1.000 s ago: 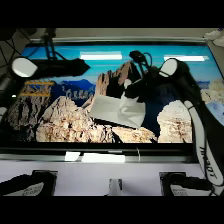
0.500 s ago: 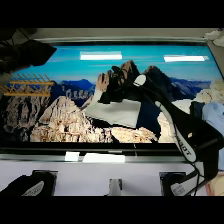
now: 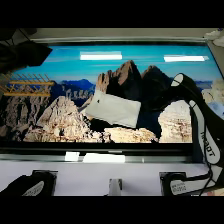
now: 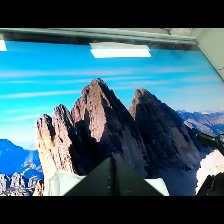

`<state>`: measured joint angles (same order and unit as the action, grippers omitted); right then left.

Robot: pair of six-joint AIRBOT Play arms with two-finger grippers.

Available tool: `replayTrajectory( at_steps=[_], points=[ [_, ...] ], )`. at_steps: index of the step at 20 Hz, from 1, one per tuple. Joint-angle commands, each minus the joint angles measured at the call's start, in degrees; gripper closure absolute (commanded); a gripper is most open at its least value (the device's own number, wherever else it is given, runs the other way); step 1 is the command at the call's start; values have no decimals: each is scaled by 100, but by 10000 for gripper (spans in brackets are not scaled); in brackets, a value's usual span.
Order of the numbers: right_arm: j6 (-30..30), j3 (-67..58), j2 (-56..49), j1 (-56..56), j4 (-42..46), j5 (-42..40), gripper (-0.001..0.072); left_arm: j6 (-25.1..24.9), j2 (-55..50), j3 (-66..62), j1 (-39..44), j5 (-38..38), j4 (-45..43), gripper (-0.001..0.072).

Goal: Fold the shirts.

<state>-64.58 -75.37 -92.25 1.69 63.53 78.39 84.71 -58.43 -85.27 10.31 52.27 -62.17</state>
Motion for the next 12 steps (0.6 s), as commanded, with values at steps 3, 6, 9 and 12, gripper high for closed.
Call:
replayTrajectory(
  at_steps=[3, 6, 9, 12],
  points=[
    [-22, 610, -391, -48, -1246, -986, 37, 4, -20, 0, 2, 188, -42, 672],
    [162, 608, -756, 254, -2105, -1320, 57, 2, -20, 0, 2, 330, -42, 672],
    [160, 568, -841, 417, -2317, -1572, 676, 2, -20, 0, 2, 328, -42, 672],
    [787, -48, -745, 0, -2437, -1108, 690, -87, -31, 0, 0, 330, -48, 672]
  ],
)
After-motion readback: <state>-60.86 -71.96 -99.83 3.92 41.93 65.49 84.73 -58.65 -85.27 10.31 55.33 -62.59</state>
